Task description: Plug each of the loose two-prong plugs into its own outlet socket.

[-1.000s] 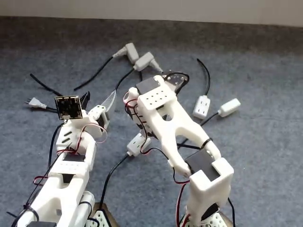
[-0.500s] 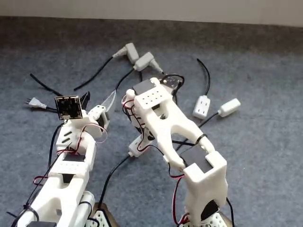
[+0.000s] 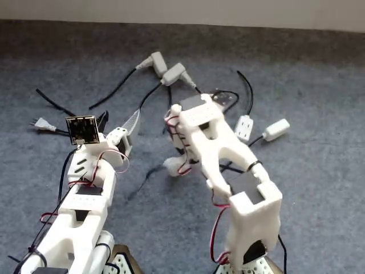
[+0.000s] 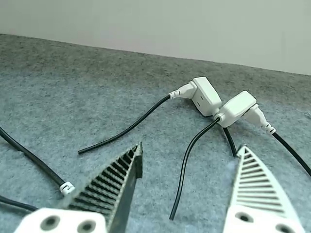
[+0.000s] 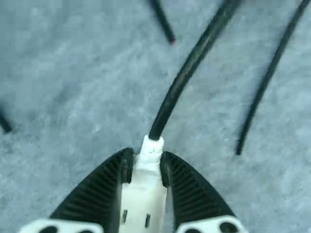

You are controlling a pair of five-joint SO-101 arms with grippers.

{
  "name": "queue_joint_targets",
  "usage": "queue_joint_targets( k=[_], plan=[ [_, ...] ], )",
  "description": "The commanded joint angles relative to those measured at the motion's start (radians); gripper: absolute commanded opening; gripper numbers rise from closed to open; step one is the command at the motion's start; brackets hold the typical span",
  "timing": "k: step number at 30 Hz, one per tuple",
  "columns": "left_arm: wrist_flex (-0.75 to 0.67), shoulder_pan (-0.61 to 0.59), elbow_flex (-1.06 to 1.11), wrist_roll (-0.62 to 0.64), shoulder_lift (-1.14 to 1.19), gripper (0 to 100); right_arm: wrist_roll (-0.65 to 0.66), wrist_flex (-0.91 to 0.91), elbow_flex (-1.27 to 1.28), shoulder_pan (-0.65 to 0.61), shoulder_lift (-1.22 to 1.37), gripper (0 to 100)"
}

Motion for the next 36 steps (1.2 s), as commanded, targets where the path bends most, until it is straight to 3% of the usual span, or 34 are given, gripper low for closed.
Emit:
queue_joint_targets(
  k=[1,9,17,24,31,36],
  plan=[
    [-0.003,-0.008,-0.004,0.006,-0.007,29,0.038,-0.025,-0.010,0.071,-0.008,0.5],
    [-0.003,-0.008,-0.004,0.006,-0.007,29,0.041,-0.007,-0.056,0.044,-0.016,0.9],
    [-0.005,-0.008,-0.004,0.006,-0.005,29,0.032,0.202,-0.231,-0.024,-0.013,0.8],
    [-0.005,-0.008,-0.004,0.006,-0.005,29,-0.005,0.154,-0.150,-0.048,-0.008,0.7],
    [-0.005,-0.008,-0.004,0.006,-0.005,29,0.002,0.133,-0.197,0.042,-0.015,0.7],
    [-0.005,-0.008,-0.004,0.006,-0.005,29,0.117,0.151,-0.259,0.133,-0.013,0.7]
  ],
)
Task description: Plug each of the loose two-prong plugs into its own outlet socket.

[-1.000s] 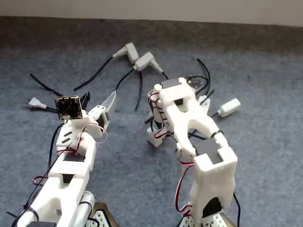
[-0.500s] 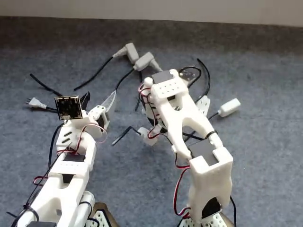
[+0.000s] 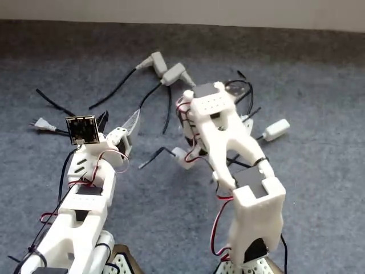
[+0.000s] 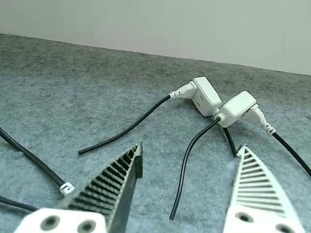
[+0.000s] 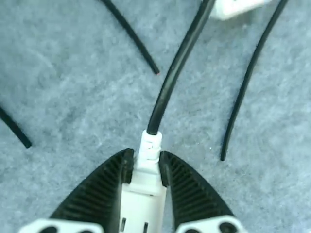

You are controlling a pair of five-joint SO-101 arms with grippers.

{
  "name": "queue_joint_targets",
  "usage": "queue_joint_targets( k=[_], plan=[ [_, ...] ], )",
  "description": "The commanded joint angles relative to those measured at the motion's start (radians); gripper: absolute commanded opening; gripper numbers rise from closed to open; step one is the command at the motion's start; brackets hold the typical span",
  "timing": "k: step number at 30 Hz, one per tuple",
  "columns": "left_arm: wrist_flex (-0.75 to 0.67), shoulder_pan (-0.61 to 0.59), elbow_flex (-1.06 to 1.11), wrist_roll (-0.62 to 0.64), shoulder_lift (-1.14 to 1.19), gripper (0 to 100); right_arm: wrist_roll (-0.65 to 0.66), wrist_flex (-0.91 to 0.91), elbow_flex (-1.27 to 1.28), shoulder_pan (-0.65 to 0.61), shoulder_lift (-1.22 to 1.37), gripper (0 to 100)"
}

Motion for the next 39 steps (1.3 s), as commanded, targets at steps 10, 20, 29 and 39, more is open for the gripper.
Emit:
queue_joint_targets(
  k=[10,20,29,39],
  plan=[
    [-0.005,-0.008,-0.004,0.006,-0.005,29,0.428,-0.004,-0.073,0.140,-0.030,0.7],
    [-0.005,-0.008,-0.004,0.006,-0.008,29,0.595,-0.005,-0.288,0.177,-0.028,0.7],
    [-0.006,-0.008,-0.004,0.006,-0.010,29,0.717,-0.010,-0.392,0.228,-0.028,0.7],
    [-0.006,-0.008,-0.004,0.006,-0.010,29,0.772,0.044,-0.495,0.283,-0.111,0.7]
  ],
)
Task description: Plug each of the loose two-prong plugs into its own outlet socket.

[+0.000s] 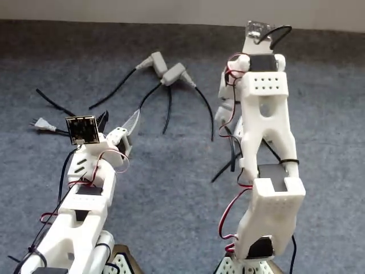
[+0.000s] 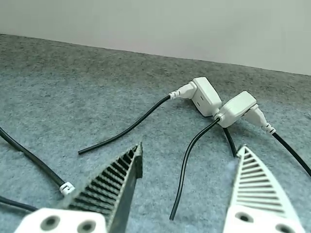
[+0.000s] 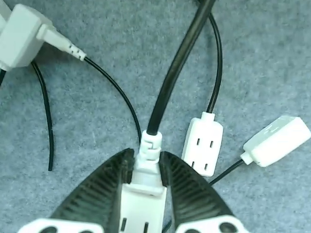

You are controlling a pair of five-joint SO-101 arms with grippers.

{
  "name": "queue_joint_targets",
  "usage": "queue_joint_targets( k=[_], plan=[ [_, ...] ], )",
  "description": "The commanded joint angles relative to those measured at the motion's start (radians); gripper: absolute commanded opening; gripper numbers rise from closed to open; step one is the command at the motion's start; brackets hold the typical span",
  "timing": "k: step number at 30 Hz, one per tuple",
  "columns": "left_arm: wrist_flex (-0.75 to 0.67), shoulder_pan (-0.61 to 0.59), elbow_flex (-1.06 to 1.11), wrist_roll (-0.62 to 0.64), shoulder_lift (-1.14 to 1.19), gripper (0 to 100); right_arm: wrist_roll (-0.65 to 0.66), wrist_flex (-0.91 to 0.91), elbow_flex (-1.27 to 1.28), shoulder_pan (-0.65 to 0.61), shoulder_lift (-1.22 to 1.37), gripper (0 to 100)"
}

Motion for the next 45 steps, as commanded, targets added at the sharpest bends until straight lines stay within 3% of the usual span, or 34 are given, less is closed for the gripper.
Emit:
queue_joint_targets(
  k=[1,7,14,19,25,34,37,41,45],
  plan=[
    [-0.006,-0.008,-0.004,0.006,-0.010,29,0.011,0.038,-0.062,0.019,-0.137,0.7],
    [-0.006,-0.008,-0.004,0.006,-0.010,29,0.011,0.071,0.022,0.019,-0.292,0.7],
    [-0.006,-0.008,-0.004,0.006,-0.010,29,0.011,0.035,0.323,0.022,-0.536,0.7],
    [-0.006,-0.010,-0.004,0.006,-0.012,29,0.023,-0.171,0.733,0.024,-0.837,0.7],
    [-0.006,-0.012,-0.004,0.006,-0.012,29,0.140,-0.545,1.322,0.048,-1.107,0.7],
    [-0.006,-0.013,-0.004,0.006,-0.012,29,0.144,-0.565,1.395,0.196,-1.098,0.7],
    [-0.006,-0.013,-0.004,0.006,-0.012,29,0.146,-0.677,1.454,0.254,-1.129,0.7],
    [-0.006,-0.013,-0.004,0.006,-0.012,29,0.196,-0.869,1.647,0.309,-1.297,0.7],
    [-0.006,-0.013,-0.004,0.006,-0.012,29,0.270,-0.923,1.853,0.311,-1.512,0.7]
  ],
)
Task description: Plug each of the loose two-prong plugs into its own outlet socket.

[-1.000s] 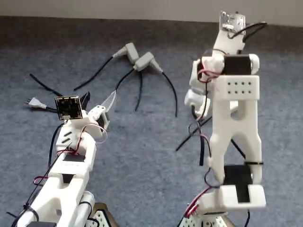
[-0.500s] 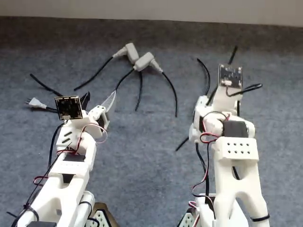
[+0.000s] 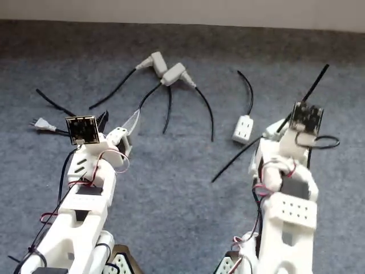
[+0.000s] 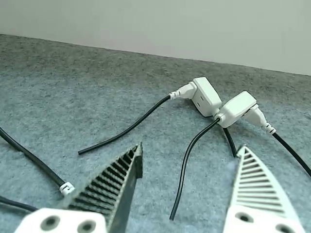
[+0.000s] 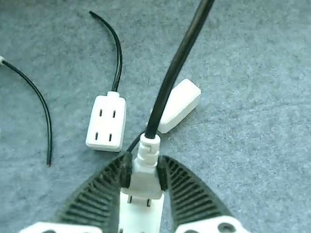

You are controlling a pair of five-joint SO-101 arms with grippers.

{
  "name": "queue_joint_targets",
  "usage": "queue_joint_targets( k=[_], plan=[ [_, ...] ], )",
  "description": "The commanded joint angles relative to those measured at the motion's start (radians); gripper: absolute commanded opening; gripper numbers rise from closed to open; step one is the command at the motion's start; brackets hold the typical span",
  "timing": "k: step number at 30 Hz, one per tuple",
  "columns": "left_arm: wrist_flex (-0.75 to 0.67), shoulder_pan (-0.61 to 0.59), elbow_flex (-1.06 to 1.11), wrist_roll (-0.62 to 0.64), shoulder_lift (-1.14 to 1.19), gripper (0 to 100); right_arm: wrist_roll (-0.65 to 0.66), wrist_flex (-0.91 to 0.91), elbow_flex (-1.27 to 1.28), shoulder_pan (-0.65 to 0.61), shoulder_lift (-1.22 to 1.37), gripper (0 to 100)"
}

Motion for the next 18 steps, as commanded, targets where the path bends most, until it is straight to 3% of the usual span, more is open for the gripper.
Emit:
queue_joint_targets(
  k=[1,12,18],
  plan=[
    [-0.006,-0.013,-0.004,0.006,-0.012,29,0.037,-0.054,0.133,0.013,-0.208,0.7],
    [-0.006,-0.015,-0.004,0.006,-0.012,29,0.043,-0.041,0.631,0.031,-0.851,0.7],
    [-0.006,-0.016,-0.004,0.006,-0.012,29,0.043,0.058,0.627,0.064,-0.811,0.7]
  ],
)
